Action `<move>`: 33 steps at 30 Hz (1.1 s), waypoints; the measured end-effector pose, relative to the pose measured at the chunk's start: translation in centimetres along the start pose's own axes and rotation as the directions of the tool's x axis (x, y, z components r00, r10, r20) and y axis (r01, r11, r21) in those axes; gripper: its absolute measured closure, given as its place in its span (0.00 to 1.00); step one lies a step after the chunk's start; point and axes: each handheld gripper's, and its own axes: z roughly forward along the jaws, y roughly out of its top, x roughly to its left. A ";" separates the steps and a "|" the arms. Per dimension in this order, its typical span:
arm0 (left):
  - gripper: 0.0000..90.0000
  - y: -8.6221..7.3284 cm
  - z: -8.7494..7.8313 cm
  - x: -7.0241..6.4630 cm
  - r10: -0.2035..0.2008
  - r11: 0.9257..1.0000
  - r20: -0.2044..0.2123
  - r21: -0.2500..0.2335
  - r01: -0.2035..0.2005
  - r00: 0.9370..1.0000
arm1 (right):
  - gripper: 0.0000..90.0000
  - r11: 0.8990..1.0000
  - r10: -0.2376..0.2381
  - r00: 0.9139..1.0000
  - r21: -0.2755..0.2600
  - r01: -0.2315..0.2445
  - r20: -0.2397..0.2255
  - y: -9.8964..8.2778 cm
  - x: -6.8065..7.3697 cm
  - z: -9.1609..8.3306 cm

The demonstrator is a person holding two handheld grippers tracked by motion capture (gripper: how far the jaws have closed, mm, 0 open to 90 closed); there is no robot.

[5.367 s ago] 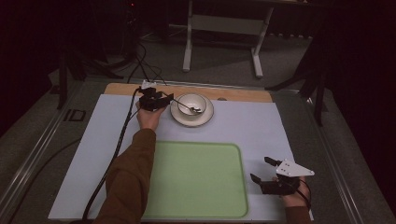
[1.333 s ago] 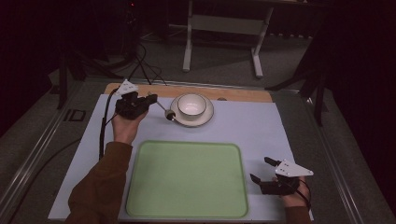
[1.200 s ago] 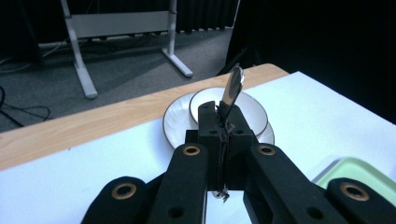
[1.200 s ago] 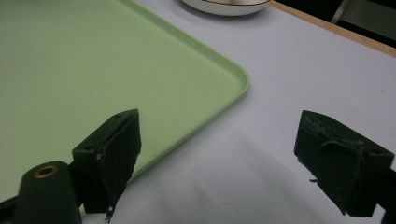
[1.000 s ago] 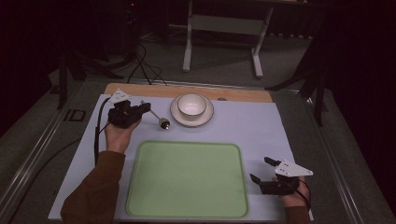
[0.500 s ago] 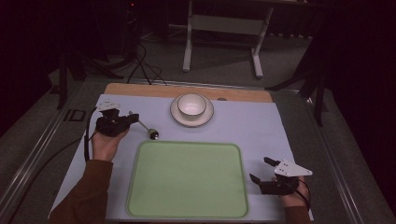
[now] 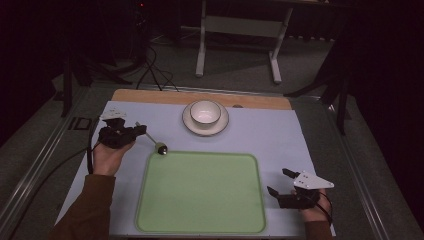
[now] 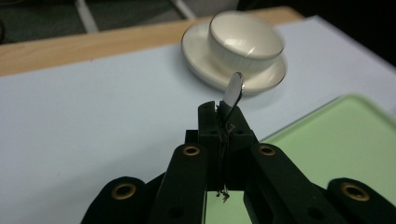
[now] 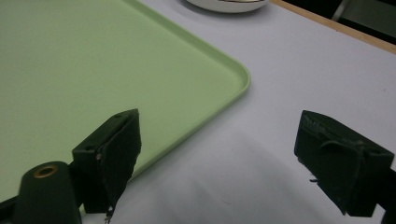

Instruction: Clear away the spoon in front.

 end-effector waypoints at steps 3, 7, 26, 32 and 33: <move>0.98 -0.2 0.8 0.3 -0.015 1.000 0.000 -0.017 0.015 1.000 | 0.16 1.000 0.000 1.000 0.003 0.000 0.000 0.0 0.0 0.0; 0.96 0.1 2.8 0.8 -0.045 0.997 -0.034 -0.059 0.043 0.998 | 0.16 1.000 0.000 1.000 0.006 0.000 0.000 0.0 0.0 0.1; 0.94 -1.1 4.9 0.0 -0.039 0.994 0.099 -0.101 0.049 0.994 | 0.16 1.000 -0.003 1.000 0.004 0.003 -0.001 0.0 0.0 0.0; 0.91 -2.8 4.0 0.0 -0.052 0.991 0.154 -0.112 0.069 0.987 | 0.16 1.000 -0.003 1.000 0.006 0.003 -0.002 0.0 0.0 0.1; 0.91 -3.2 3.8 -0.2 -0.040 0.994 0.154 -0.097 0.055 0.987 | 0.16 1.000 -0.004 1.000 0.007 0.004 -0.003 0.0 0.0 0.1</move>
